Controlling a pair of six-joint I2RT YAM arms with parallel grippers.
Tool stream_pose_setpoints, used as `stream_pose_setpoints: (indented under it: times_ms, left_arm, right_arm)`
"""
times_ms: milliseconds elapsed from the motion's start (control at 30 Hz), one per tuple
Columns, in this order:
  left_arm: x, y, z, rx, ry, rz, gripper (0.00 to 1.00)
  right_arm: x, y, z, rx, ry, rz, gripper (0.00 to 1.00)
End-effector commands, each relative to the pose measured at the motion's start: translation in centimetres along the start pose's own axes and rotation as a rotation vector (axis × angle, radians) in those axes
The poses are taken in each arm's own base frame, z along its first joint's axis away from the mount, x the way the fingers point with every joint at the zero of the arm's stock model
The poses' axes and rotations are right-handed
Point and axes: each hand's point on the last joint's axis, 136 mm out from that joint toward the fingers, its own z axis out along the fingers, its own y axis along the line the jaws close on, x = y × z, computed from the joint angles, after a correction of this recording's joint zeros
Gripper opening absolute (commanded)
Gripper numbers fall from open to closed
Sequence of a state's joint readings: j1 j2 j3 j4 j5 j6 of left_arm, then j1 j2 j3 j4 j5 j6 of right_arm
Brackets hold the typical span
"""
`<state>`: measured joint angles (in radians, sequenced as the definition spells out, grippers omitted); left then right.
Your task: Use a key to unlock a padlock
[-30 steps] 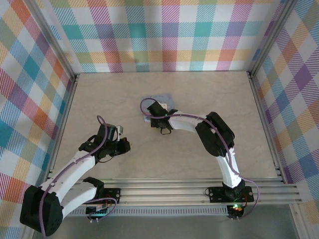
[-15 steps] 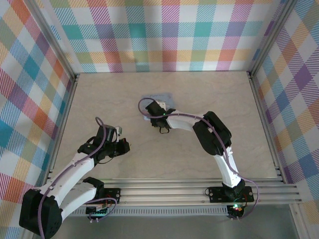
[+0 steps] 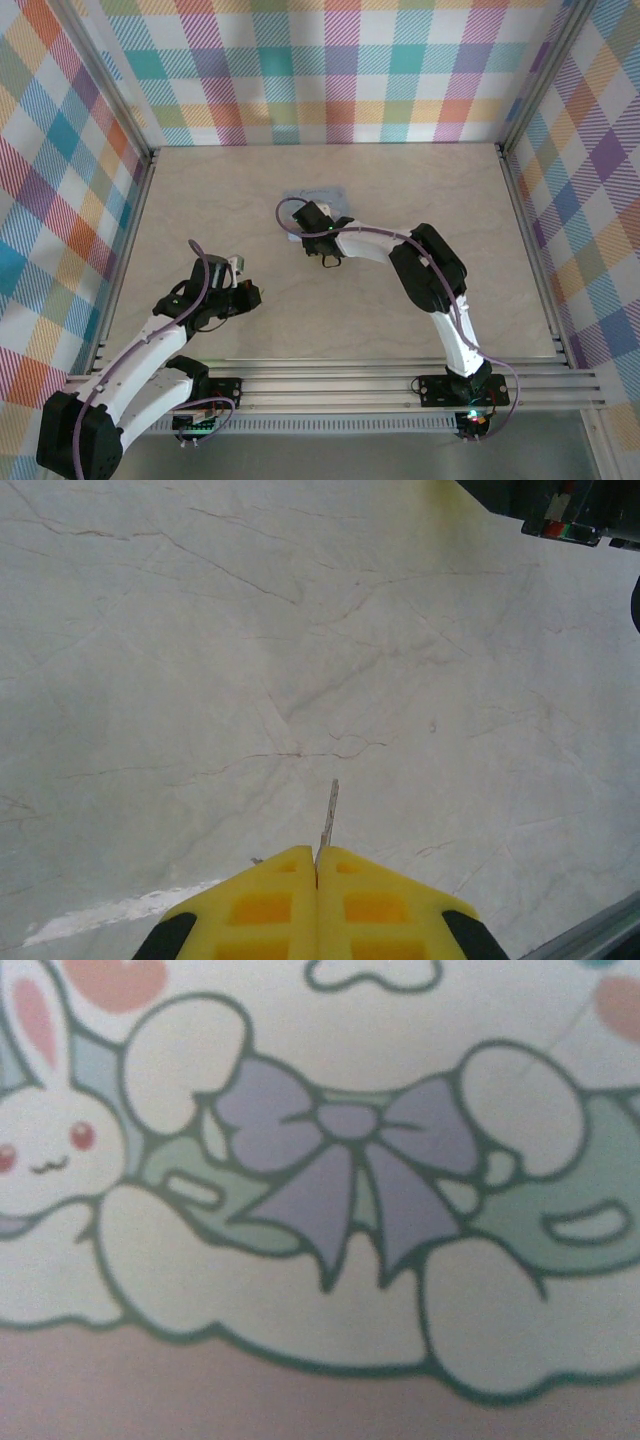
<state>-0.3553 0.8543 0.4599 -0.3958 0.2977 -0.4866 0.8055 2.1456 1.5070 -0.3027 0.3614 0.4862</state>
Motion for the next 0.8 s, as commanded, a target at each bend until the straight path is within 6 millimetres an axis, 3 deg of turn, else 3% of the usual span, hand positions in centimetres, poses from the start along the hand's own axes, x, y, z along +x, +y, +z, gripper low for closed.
stream_pose_setpoints:
  times_ms: [0,300,600,767]
  left_arm:
    - [-0.9,-1.3,-0.3,0.079,-0.044,0.015,0.0]
    - [-1.8,-3.7,-1.2,0.197,-0.096,0.086,0.0]
    - [-3.6,-7.2,-2.2,0.36,-0.219,0.261,0.0]
    - [-4.3,-8.1,-1.6,0.391,-0.228,0.289,0.0]
  right_arm:
    - [-0.6,0.6,-2.5,-0.067,0.016,-0.024,0.08]
    - [0.4,0.2,-4.6,-0.162,0.14,0.071,0.0]
    - [0.8,0.6,-7.5,-0.264,0.262,0.219,0.0]
    - [0.1,1.1,-9.2,-0.29,0.279,0.255,0.0]
